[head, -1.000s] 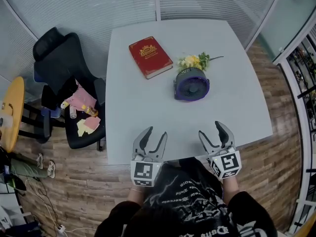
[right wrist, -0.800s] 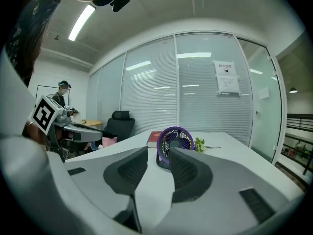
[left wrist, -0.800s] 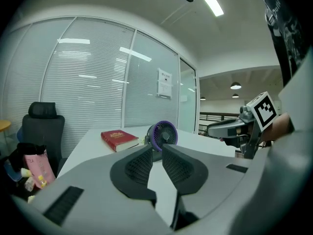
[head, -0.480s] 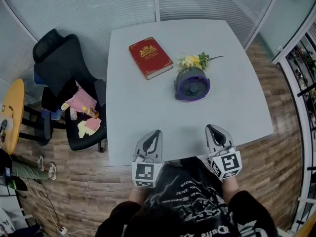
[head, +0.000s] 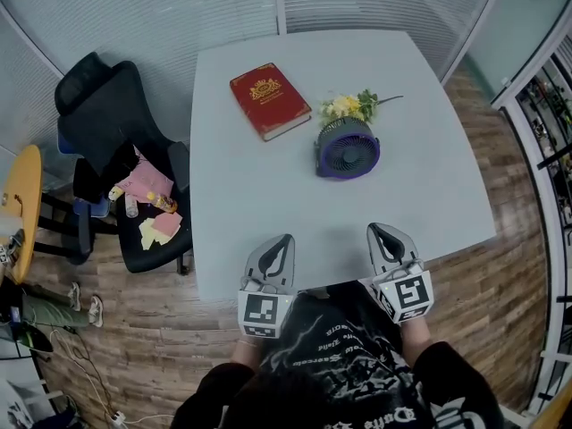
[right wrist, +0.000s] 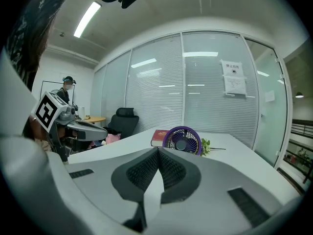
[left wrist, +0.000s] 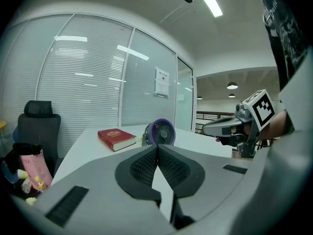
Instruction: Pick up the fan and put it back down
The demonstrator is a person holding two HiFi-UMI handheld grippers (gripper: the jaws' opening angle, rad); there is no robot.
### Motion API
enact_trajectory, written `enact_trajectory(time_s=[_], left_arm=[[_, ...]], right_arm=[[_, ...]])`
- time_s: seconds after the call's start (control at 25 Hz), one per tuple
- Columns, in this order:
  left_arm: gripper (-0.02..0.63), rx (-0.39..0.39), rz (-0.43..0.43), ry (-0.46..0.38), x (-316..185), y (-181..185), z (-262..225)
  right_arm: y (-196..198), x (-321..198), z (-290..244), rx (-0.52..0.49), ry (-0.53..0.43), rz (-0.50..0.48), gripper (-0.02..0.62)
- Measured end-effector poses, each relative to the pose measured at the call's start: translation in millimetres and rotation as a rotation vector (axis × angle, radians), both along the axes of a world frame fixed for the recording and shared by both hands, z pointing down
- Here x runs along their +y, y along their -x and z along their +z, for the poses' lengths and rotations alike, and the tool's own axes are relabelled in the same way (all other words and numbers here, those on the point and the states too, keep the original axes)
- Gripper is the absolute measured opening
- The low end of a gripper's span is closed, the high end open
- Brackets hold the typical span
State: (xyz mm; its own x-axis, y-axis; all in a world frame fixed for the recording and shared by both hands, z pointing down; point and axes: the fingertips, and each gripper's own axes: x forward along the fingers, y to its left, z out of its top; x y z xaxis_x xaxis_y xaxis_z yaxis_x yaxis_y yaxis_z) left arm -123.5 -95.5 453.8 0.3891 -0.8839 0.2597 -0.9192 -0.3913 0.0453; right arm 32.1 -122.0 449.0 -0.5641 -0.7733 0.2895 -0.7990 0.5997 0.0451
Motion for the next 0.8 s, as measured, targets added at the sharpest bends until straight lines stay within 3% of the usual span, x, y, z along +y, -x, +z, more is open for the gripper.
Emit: enact_trajectory(time_s=[0.8], left_arm=[[0.020,0.013,-0.015,-0.002,-2,10,1]], right_arm=[[10,-1,3,0.024,0.010,-0.013,0.006]])
